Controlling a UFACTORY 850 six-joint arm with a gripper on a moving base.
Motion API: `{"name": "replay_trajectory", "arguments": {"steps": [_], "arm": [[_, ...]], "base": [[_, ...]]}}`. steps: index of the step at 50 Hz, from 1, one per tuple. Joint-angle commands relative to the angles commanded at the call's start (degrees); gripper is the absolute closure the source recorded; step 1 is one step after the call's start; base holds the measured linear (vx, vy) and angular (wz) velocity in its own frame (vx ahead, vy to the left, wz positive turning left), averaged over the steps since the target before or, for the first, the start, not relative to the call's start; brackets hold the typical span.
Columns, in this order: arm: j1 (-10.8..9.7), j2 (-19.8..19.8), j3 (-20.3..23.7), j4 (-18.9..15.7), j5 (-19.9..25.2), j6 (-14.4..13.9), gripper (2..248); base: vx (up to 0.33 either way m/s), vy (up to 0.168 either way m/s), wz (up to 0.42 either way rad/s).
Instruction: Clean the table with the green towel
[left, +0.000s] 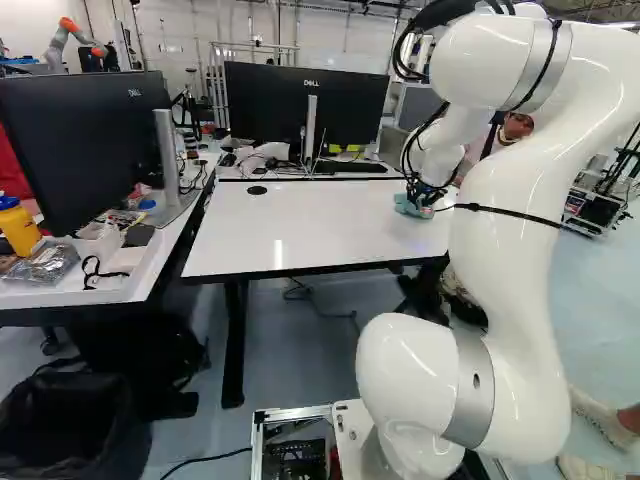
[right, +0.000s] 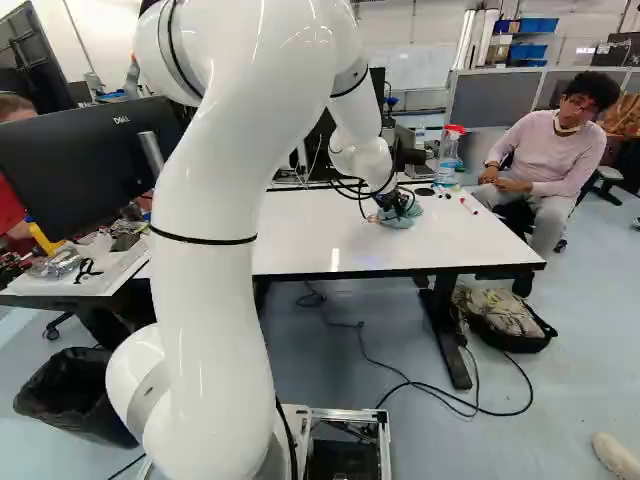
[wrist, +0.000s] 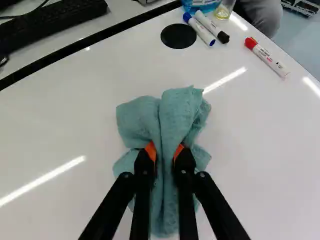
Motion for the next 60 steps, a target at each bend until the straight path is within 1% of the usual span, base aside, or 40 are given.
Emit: {"name": "replay_trajectory", "arguments": {"steps": [6,15,37,45,60], "arm": [[0.2,-0.4,-0.5,0.0,0.0,0.0,195],[1.1,-1.8,-2.4,0.0,0.0,0.0,195],[2.2,-6.8,-9.2,0.0,0.0,0.0,195],[1.8,-8.4,-11.4,0.0,0.0,0.0,195],[-0.1,-9.8,-13.3,0.0,0.0,0.0,195]], "base": [[0.0,0.0,0.0],[0.0,0.0,0.0],[0.0,0.0,0.0],[0.0,0.0,0.0],[0.0,0.0,0.0]]}}
